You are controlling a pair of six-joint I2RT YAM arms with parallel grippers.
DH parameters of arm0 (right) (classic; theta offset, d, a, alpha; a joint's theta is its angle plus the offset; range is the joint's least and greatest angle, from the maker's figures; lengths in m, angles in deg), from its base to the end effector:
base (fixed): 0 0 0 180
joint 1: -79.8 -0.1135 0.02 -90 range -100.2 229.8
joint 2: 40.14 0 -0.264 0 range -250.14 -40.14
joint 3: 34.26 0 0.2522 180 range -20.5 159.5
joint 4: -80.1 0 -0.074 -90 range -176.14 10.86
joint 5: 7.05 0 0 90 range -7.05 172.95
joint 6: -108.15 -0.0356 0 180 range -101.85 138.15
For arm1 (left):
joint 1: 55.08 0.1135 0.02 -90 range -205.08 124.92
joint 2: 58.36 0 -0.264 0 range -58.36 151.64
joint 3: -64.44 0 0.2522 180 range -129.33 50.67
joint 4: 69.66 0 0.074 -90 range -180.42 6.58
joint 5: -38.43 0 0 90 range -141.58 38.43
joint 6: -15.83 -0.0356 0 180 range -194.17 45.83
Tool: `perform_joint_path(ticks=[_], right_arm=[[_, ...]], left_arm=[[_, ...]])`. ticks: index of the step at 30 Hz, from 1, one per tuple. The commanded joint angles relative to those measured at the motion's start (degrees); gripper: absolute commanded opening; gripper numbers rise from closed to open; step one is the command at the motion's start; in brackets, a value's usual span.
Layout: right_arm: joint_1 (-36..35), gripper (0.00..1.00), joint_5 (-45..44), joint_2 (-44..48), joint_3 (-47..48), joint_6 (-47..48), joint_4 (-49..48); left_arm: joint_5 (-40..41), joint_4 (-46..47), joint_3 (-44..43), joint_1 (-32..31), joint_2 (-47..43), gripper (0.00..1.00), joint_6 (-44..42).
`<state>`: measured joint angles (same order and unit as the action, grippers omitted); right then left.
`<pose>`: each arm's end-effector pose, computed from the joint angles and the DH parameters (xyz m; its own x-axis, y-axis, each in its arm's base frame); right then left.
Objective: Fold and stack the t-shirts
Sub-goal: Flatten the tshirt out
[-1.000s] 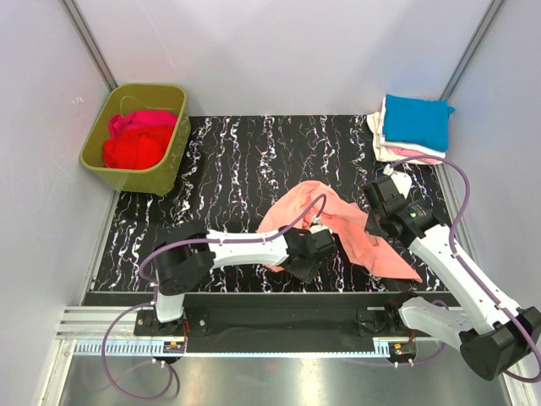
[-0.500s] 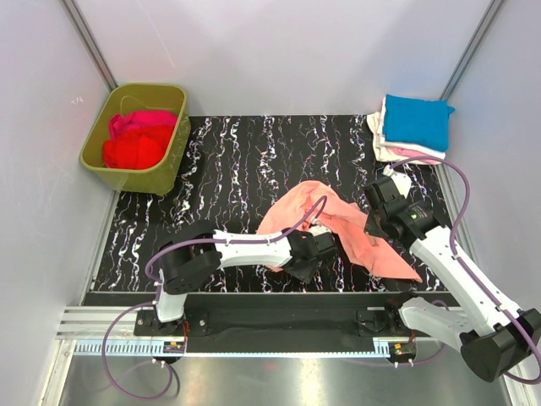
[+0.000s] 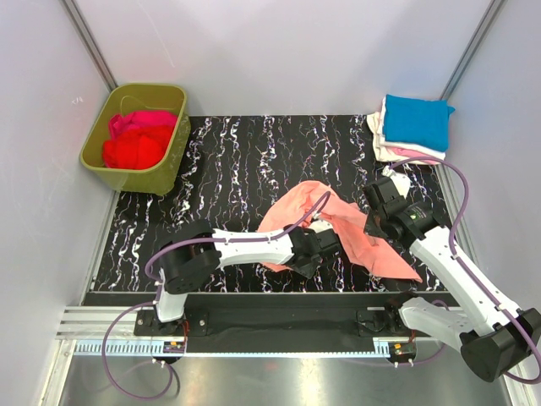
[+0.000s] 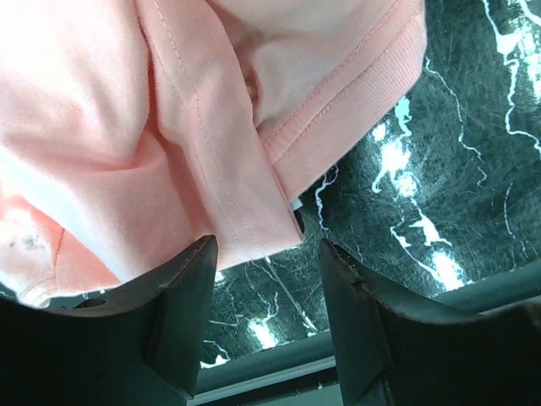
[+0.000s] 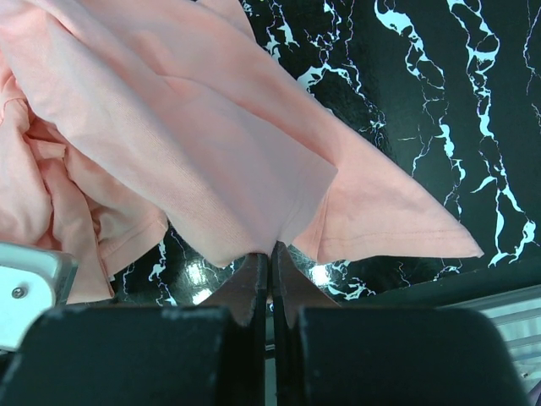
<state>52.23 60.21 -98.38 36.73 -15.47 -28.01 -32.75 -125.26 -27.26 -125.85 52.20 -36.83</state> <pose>0.1675 0.0720 0.3019 -0.7727 0.1726 -0.6109 0.2122 0.9772 0.0077 0.1361 -0.3552 0.1754 -0.7771 0.4847 -0.4015 0.4955 0.8645 0.0846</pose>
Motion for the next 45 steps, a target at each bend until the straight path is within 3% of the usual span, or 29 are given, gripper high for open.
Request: perform_joint_path(ticks=[1, 4, 7, 8, 9, 14, 20, 29, 31, 32, 38, 41, 45], right_arm=[[0.50, 0.00, 0.94, 0.49, -0.10, 0.49, -1.88], [0.41, 0.00, 1.12, 0.40, -0.02, 0.58, -1.88], [0.50, 0.00, 1.30, 0.32, -0.10, 0.67, -1.97], [0.50, 0.00, 1.38, 0.32, -0.10, 0.67, -1.97], [0.50, 0.00, 1.30, 0.14, -0.19, 0.67, -2.05], [0.50, 0.00, 1.39, -0.38, -0.10, 0.75, -2.23], [0.41, 0.00, 1.73, -0.30, 0.07, 0.93, -2.14], [0.42, 0.00, 2.88, -0.38, 5.69, 1.46, -0.56], [0.42, 0.00, 2.79, -0.65, 7.80, 1.63, -0.12], [0.50, 0.00, 2.44, -0.91, 8.68, 1.98, 0.05], [0.50, 0.00, 0.16, -1.26, 23.25, 5.94, 4.71], [0.42, 0.00, 0.50, -0.04, 33.45, 8.56, 5.94], [0.50, 0.00, 2.26, 4.09, 43.90, 14.19, 0.43]], left_arm=[[0.59, 2.73, -1.00, 0.01, 1.58, 0.57, 0.01], [0.33, 4.83, 0.84, 0.10, 2.46, 0.54, 0.27], [0.07, 5.90, 1.82, 0.10, 3.16, 0.45, 0.19], [0.07, 5.90, 1.73, 0.01, 3.43, 0.41, 0.19], [0.41, 5.72, 1.73, 0.01, 3.52, 0.28, 0.19], [2.00, 3.44, 0.59, 0.10, 2.29, 0.13, 0.19], [3.67, -2.27, -1.69, 0.10, -2.89, 0.07, 0.01], [2.01, -12.47, -9.78, 0.10, -11.95, 0.11, -1.48], [1.65, -13.52, -10.57, 0.10, -13.44, 0.09, -1.75], [1.91, -13.79, -10.75, 0.10, -14.14, 0.02, -1.75], [11.11, -22.48, -16.36, 1.94, -23.01, 0.00, -5.25], [17.96, -28.10, -25.91, 3.26, -27.41, 0.00, -10.17], [24.75, -32.77, -39.81, 5.90, -32.33, 0.00, -19.90]])
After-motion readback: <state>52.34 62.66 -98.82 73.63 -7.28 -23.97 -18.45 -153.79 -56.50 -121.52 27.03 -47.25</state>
